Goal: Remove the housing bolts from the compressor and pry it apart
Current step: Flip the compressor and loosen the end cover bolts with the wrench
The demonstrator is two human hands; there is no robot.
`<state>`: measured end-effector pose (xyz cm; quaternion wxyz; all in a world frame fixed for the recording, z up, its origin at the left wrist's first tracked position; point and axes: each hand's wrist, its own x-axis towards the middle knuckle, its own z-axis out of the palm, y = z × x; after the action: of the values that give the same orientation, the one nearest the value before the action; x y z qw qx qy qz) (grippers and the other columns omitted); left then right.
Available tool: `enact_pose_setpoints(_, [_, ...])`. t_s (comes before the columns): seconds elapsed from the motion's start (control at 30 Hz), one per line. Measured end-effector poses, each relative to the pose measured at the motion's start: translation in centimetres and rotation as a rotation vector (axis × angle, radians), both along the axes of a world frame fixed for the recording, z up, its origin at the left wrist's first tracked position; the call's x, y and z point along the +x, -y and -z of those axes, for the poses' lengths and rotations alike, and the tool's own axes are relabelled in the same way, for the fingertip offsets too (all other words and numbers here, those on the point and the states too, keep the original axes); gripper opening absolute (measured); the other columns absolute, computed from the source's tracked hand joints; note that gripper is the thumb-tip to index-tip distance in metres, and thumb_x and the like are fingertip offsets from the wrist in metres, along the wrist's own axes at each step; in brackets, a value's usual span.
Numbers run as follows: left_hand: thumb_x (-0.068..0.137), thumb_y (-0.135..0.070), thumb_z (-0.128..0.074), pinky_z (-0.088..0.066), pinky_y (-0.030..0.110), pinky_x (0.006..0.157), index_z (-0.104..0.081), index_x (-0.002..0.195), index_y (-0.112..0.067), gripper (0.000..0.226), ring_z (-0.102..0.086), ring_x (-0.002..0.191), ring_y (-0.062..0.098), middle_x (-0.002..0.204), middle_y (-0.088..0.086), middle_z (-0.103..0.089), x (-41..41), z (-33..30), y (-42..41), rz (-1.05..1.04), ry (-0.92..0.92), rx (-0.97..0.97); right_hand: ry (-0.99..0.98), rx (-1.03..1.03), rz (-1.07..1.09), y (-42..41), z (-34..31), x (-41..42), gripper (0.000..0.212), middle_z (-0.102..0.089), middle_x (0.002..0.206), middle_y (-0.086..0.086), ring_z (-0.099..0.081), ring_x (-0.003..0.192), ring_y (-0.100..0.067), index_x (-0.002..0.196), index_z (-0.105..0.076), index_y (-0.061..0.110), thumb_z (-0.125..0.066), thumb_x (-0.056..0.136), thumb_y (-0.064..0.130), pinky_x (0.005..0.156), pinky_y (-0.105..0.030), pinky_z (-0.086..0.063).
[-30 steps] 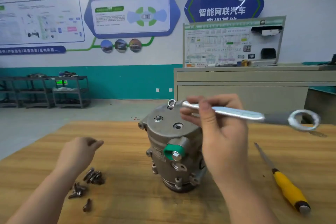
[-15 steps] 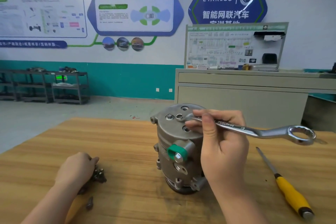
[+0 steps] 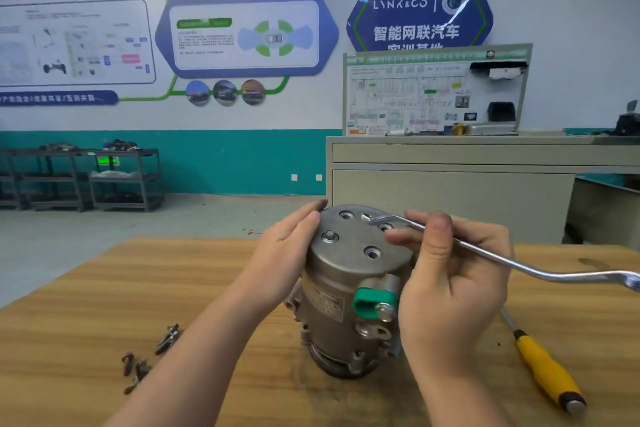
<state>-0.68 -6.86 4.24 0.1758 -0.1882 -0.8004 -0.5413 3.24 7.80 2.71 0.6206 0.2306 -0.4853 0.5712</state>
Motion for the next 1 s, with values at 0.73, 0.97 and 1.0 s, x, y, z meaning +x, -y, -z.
enact_pose_setpoints(0.73, [0.088,-0.046,-0.060,-0.019,0.038,0.119,-0.057,0.131,-0.037,0.043,-0.021,0.140,0.013,0.144,-0.019,-0.041,3.5,1.1,-2.6,-0.331,-0.202,-0.251,0.122,-0.089,0.024,-0.7,0.3,-1.2,0.020,-0.068,0.088,0.004,-0.070,0.071,-0.012,0.092,-0.050,0.051,-0.041,0.097,0.034,0.067,-0.026,-0.054])
enact_pose_setpoints(0.97, [0.079,-0.049,-0.056,-0.019,0.038,0.118,-0.061,0.126,-0.036,0.049,-0.025,0.140,0.014,0.140,-0.015,-0.046,3.5,0.6,-3.1,-0.264,-0.195,-0.205,0.115,-0.140,-0.029,-1.0,0.4,-1.4,0.006,-0.066,0.084,0.001,-0.066,0.060,-0.018,0.096,-0.042,0.038,-0.039,0.096,0.032,0.061,-0.024,-0.052])
enact_pose_setpoints(1.0, [0.079,-0.049,-0.056,-0.019,0.038,0.118,-0.061,0.126,-0.035,0.049,-0.025,0.140,0.014,0.141,-0.015,-0.046,3.5,0.5,-3.1,-0.259,-0.192,-0.204,0.107,-0.152,-0.027,-1.1,0.4,-1.4,0.005,-0.066,0.082,0.000,-0.066,0.057,-0.018,0.097,-0.039,0.035,-0.039,0.096,0.030,0.059,-0.025,-0.052])
